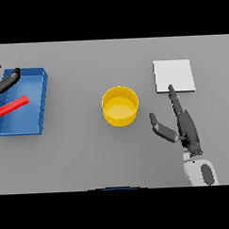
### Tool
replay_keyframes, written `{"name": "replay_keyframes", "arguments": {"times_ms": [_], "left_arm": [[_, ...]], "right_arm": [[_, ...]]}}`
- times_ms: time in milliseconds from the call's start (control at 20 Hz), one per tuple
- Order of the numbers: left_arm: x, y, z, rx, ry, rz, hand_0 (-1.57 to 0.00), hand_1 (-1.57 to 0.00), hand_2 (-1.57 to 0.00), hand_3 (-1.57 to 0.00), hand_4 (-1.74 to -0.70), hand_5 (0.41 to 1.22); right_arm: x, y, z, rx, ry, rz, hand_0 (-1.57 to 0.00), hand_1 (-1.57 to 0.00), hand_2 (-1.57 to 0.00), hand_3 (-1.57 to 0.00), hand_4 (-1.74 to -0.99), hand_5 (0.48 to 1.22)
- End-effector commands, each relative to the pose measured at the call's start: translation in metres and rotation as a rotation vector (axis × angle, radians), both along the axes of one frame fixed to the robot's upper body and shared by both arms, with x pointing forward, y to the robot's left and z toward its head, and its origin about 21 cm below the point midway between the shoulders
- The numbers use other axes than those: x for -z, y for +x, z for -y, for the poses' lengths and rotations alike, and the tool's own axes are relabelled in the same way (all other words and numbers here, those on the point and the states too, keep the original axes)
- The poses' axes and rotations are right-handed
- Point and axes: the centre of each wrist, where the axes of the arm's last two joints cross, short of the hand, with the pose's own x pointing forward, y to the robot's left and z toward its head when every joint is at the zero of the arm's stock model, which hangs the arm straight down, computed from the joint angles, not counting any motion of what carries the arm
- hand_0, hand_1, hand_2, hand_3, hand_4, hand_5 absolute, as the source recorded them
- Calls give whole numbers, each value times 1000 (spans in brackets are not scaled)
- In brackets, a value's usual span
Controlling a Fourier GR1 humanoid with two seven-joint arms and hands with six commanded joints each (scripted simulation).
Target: Pick up the red beaker and tilt it to pour out 1 green nut into yellow bowl. Pick up the yellow bowl and place it on the metallic measuring scale.
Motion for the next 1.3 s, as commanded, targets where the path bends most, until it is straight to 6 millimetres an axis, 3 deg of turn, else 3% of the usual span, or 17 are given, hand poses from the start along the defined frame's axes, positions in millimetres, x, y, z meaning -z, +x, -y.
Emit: {"name": "replay_keyframes", "arguments": {"times_ms": [0,150,250,500,650,950,1250], "left_arm": [[1,1,0,-7,-1,22,-68,-60,-57,-48,-708,658],[-2,-1,-3,-1,-12,74,-34,-30,-29,-24,-710,679],[-3,-2,-2,3,-6,84,-22,-19,-18,-15,-710,689],[0,0,7,20,-52,97,-6,-6,-5,-4,-719,664],[0,-1,4,21,-52,89,-3,-2,-2,-2,-715,669],[-3,-2,2,33,-71,97,0,0,0,0,-719,684],[-1,-4,0,25,-80,95,1,1,1,1,-724,686]], "right_arm": [[0,0,-1,11,-25,-19,1,1,1,1,-1175,672],[-5,5,-5,-67,-109,10,1,1,1,1,-1132,703],[-12,10,-3,-172,-208,31,1,1,1,1,-1153,728],[-44,43,-17,-385,-664,65,1,1,1,1,-1220,701],[-53,56,-29,-532,-902,148,1,1,1,1,-1232,702],[-58,82,-53,-727,-1158,168,1,1,1,1,-1212,705],[-47,100,-73,-837,-1327,105,1,1,1,1,-1226,702]]}}
